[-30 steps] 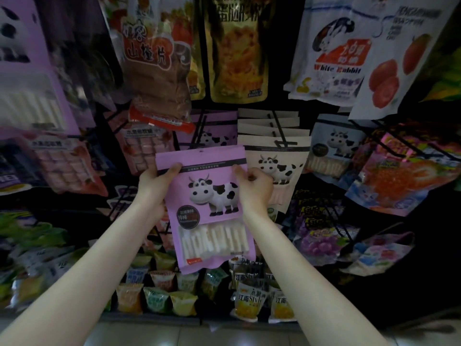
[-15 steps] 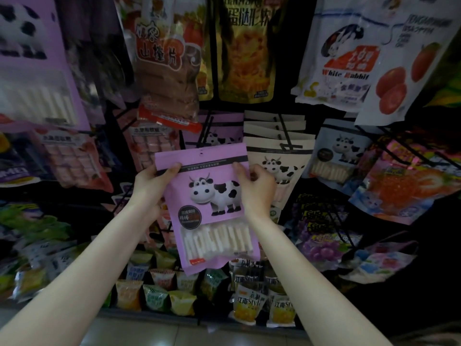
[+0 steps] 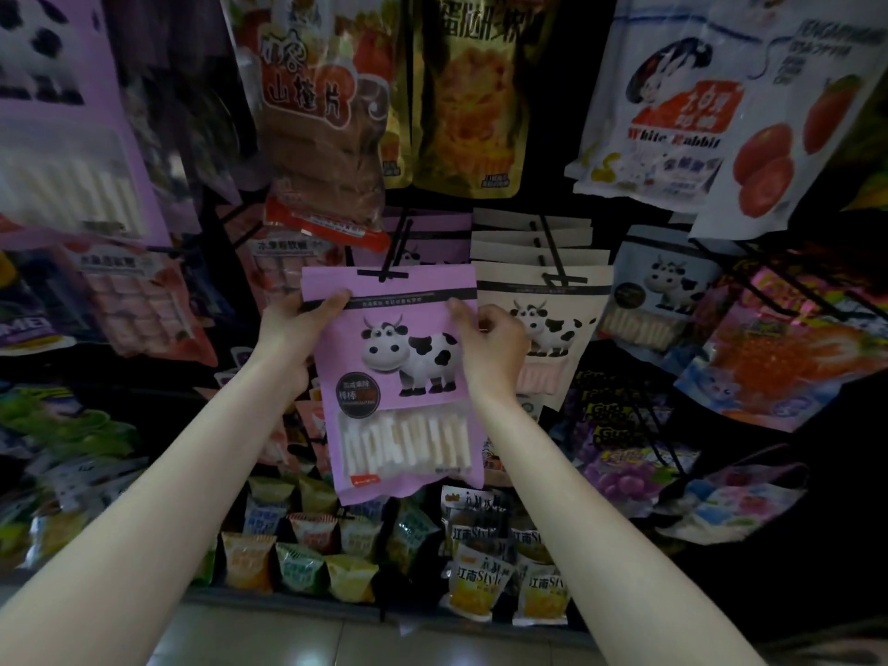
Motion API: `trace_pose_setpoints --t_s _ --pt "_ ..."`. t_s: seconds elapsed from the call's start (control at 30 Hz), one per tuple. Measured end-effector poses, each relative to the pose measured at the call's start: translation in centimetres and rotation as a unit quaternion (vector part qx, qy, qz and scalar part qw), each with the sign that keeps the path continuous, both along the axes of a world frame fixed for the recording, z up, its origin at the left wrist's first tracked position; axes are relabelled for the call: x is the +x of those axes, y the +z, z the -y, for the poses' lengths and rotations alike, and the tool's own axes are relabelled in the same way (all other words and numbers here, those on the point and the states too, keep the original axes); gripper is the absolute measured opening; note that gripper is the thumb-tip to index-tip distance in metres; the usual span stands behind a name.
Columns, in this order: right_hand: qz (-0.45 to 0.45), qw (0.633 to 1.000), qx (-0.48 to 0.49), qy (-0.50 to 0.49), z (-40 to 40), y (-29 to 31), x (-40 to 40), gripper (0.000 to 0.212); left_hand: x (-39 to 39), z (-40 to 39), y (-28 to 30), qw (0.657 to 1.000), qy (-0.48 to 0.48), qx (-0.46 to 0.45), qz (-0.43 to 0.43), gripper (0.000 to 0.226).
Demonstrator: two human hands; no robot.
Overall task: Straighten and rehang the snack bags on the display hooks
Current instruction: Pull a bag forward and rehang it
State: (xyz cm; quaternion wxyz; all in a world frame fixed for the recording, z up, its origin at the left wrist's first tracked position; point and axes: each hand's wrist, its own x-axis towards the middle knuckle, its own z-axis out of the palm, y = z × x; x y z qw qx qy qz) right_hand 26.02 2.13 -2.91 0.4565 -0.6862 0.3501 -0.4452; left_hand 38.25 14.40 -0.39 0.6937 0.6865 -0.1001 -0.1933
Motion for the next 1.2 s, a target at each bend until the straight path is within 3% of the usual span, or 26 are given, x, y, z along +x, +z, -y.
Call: trace_pose_setpoints --t_s 0.47,0.53,0.6,0.67,0.73,0.87,1.03,1.2 --pt "-0.012 0.999 0.014 0.034 0.5 0.9 0.3 0.045 0.3 0.7 0.6 0.998 -0.01 0.053 0.017 0.023" --pt "-0.003 0.999 0.02 0.042 0.5 0.7 0.2 0.044 0.4 0.9 0.6 0.994 0.009 0.062 0.089 0.028" --pt "-0.003 0.999 0.012 0.043 0.3 0.4 0.2 0.042 0.3 1.0 0.6 0.967 0.023 0.099 0.232 0.038" --pt "-0.007 0.999 -0.005 0.045 -0.1 0.1 0.2 0.04 0.0 1.2 0.7 0.902 0.03 0.185 0.388 0.042" --pt "-0.009 0.999 -0.019 0.045 -0.5 -0.1 0.1 0.041 -0.4 1.7 0.5 0.848 0.01 0.234 0.475 0.038" --pt "-0.003 0.999 -0.041 0.03 -1.1 -0.2 -0.3 0.044 -0.9 2.3 0.8 0.893 -0.062 0.194 0.401 0.042" --pt "0.01 0.996 -0.082 0.027 -0.8 0.0 -1.0 0.042 -0.9 1.7 1.7 0.878 -0.087 0.19 0.431 0.039" --pt "0.011 0.993 -0.112 0.02 -0.2 0.8 -0.8 0.042 0.0 1.4 2.1 0.9 -0.064 0.156 0.403 0.024"
